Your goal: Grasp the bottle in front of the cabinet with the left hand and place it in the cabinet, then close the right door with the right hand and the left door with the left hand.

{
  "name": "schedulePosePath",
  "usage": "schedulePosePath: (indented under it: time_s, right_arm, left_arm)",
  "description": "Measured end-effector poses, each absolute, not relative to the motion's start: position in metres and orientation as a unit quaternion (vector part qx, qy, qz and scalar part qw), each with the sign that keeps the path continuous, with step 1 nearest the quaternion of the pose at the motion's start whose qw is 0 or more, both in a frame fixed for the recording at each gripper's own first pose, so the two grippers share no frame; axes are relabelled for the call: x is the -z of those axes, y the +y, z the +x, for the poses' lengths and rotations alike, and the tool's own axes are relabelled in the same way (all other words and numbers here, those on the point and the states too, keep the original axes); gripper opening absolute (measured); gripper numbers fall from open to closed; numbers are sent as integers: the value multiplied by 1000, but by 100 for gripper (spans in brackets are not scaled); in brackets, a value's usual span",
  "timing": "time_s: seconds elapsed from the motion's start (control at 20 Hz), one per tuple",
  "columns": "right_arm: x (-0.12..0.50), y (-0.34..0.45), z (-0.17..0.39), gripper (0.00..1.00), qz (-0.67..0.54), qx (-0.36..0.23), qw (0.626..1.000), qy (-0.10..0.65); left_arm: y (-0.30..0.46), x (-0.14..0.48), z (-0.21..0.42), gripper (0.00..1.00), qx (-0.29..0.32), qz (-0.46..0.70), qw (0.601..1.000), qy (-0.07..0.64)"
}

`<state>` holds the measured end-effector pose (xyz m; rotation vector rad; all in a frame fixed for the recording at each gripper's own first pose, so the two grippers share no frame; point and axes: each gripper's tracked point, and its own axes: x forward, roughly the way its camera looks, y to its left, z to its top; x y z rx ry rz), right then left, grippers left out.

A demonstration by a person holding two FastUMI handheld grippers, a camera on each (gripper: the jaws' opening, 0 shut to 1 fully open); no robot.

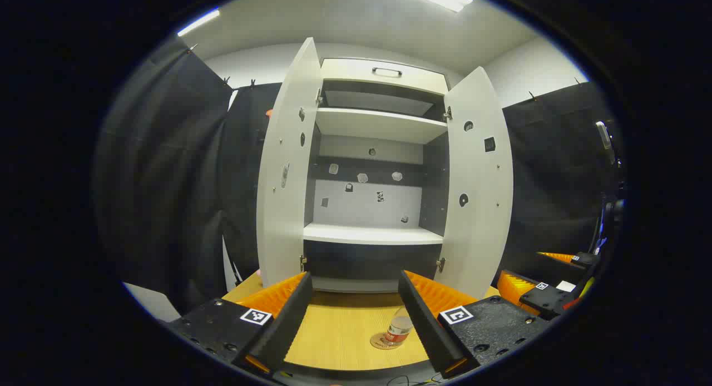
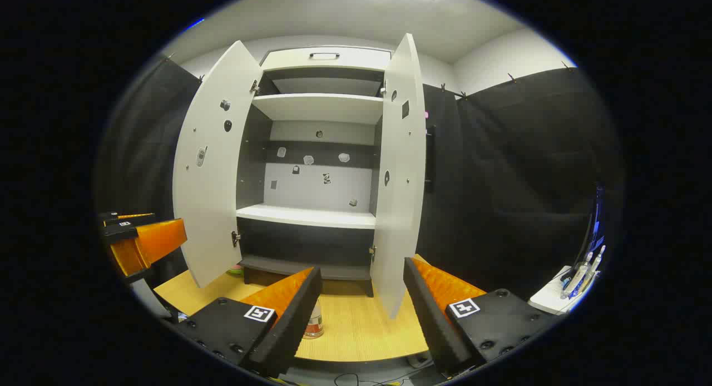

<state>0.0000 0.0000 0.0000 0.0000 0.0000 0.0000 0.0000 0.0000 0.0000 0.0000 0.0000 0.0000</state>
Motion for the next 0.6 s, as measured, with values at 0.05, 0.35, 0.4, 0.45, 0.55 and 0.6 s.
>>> schedulePosePath:
  time_s: [0.05, 0.35, 0.4, 0.45, 0.55, 0.6]
  right_arm:
    - [0, 0, 0, 90, 0, 0, 1000, 0]
    - [3, -1, 1, 90, -2, 0, 1000, 2]
    - [3, -1, 1, 90, -3, 0, 1000, 2]
    - [4, -1, 2, 90, -3, -1, 1000, 2]
    - [4, 0, 3, 90, -3, -1, 1000, 3]
    - [4, 0, 4, 90, -3, -2, 1000, 3]
  left_arm:
    - [1, 2, 0, 95, -1, -1, 1000, 3]
    - [3, 7, 3, 95, -7, -5, 1000, 13]
    - [4, 6, 2, 94, -8, -4, 1000, 12]
    - [3, 7, 3, 95, -8, -5, 1000, 12]
    - [1, 9, 5, 95, -7, -8, 1000, 15]
    - [0, 11, 5, 95, -7, -8, 1000, 17]
